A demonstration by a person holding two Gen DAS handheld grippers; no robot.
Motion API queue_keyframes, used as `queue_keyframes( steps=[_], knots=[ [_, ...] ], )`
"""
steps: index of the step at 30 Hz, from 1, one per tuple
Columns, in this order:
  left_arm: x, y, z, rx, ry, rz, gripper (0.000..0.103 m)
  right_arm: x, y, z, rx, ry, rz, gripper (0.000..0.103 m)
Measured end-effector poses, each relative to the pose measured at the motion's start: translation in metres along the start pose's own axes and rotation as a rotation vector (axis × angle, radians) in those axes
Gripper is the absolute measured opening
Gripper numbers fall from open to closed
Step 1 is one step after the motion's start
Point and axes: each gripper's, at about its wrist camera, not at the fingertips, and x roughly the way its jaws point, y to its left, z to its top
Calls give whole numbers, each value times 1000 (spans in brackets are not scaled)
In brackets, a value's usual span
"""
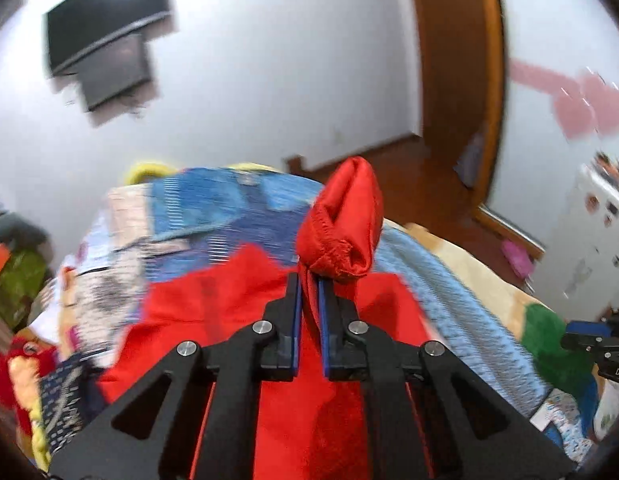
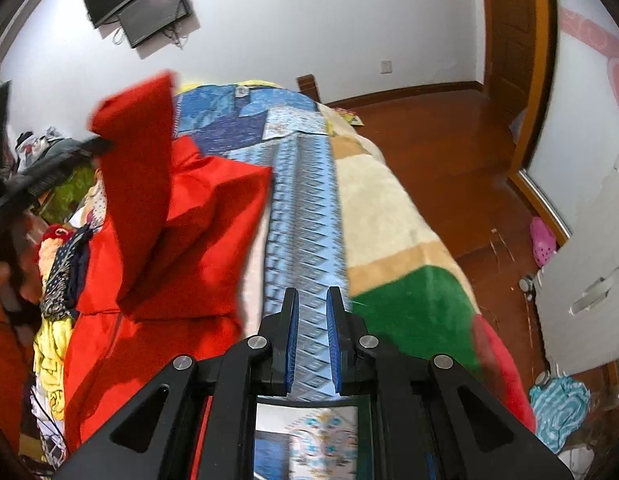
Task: Fold large clothes
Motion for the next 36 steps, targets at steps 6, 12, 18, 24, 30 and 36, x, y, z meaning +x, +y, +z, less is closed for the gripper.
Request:
queue_keyframes(
  steps=[6,12,18,24,30,36],
  knots=[
    [-37,103,-25,-121,-34,159,5,14,48,14,-71,1,11,10],
    [-49,186,-85,-260,2,245,4,48,95,25,-140,49,11,10],
    [-20,231,-169,-396,148,218,4,109,132,25,-218,132,-37,10],
    [7,240,-244,-474,291,153,4,165,141,19,-303,217,-128,10],
    [24,231,-284,-481,378,110,9,174,143,12,-387,211,-151,10],
    [34,233,-307,-529,454,96,18,167,147,2,-457,184,-211,10]
  ],
)
